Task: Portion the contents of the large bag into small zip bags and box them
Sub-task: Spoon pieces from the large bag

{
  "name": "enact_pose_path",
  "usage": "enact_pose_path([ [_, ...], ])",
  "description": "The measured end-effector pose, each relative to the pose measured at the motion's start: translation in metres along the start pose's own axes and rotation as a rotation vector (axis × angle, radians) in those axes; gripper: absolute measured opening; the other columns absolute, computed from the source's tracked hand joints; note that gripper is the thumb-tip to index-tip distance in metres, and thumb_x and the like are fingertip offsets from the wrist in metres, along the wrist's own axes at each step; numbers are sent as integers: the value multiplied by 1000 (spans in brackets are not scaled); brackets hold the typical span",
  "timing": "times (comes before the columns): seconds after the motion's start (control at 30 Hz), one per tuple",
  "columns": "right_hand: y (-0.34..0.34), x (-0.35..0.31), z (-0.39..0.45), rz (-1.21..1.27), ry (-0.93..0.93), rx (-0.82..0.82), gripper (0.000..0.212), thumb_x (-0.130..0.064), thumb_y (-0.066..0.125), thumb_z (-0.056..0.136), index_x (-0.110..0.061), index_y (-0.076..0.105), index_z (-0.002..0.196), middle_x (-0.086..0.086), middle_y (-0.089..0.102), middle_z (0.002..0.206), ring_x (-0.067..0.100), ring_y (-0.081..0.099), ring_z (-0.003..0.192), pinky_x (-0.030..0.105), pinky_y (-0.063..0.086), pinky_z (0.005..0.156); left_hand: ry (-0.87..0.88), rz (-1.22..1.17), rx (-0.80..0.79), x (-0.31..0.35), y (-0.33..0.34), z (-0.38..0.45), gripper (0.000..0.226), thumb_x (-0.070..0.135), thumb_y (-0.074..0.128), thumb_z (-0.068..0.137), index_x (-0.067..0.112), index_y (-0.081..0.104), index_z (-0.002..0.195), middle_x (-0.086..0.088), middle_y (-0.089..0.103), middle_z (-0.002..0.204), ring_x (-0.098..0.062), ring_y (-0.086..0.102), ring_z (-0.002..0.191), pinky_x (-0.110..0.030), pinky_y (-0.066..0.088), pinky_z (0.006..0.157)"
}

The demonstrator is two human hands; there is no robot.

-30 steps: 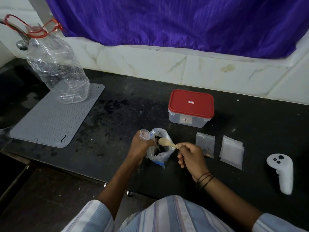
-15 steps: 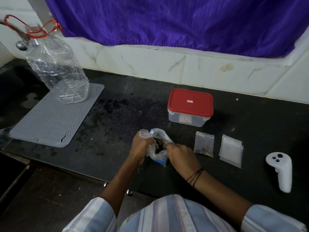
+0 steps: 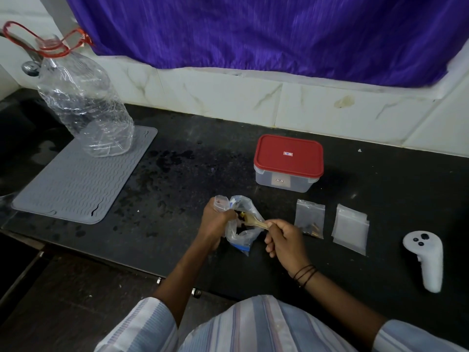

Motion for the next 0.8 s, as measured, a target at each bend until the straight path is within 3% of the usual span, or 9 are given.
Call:
enact_pose_path([
  [0.1, -3, -1, -2, 100, 36, -8, 20, -21, 46, 101, -19, 66, 103, 4, 59, 68, 11, 54, 54, 25, 46, 50, 11, 70, 11, -1, -4, 1, 37, -8, 64, 73, 4, 55, 107, -30, 67, 104, -43, 71, 89, -52, 60, 75],
  [0.2, -10, -5, -5, 137, 37, -15, 20, -19, 47, 101, -18, 67, 102, 4, 57, 67, 12, 53, 54, 25, 44, 48, 14, 127, -12, 0, -10, 1, 36, -2, 70, 75, 11, 53, 105, -21, 69, 98, -30, 74, 80, -50, 60, 77],
  [0.33, -18, -16, -11, 158, 23, -17, 20, -18, 48, 101, -16, 68, 103, 4, 57, 66, 13, 52, 53, 25, 43, 47, 133, 372, 77, 3, -19, -1, 39, 27, 81, 66, 20, 56, 96, -9, 67, 97, -23, 70, 87, -46, 60, 78],
  [0.43, -23, -34, -18, 188, -4, -19, 20, -16, 49, 100, -14, 69, 103, 4, 56, 63, 14, 51, 52, 25, 41, 45, 298, 484, 169, 4, -25, -5, 35, 24, 81, 74, 20, 53, 93, -5, 62, 93, -18, 63, 86, -38, 56, 73],
  [0.53, -24, -57, -24, 247, -39, -37, 20, -14, 50, 99, -12, 69, 101, 4, 54, 61, 14, 48, 50, 26, 38, 42, 494, 554, 151, 10, -24, -14, 31, 16, 80, 76, 15, 53, 91, -4, 61, 88, -14, 59, 79, -32, 52, 67],
  [0.67, -22, -81, -29, 250, -97, -74, 20, -13, 50, 99, -12, 70, 99, 5, 53, 59, 15, 46, 48, 26, 36, 40, 731, 711, 133, 20, -14, -25, 27, 6, 78, 73, 9, 55, 86, -5, 56, 84, -19, 55, 75, -42, 51, 66],
  [0.73, -21, -86, -29, 204, -118, -79, 20, -13, 51, 98, -12, 71, 97, 4, 54, 58, 15, 47, 48, 26, 36, 40, 838, 735, 155, 26, -9, -31, 35, 5, 78, 73, 20, 49, 85, -2, 54, 82, -20, 54, 72, -47, 51, 64],
  [0.8, -20, -88, -28, 127, -132, -70, 20, -14, 51, 98, -15, 71, 96, 1, 55, 56, 15, 48, 47, 25, 38, 40, 939, 740, 165, 34, -4, -41, 63, 3, 78, 71, 44, 34, 87, 3, 49, 81, -21, 54, 71, -44, 50, 61],
])
Point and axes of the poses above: each hand's wrist, its own z-axis towards the middle knuckle, its own y-axis out of the palm, x = y × z, the point moved 2 cm from there along z, towards the middle knuckle
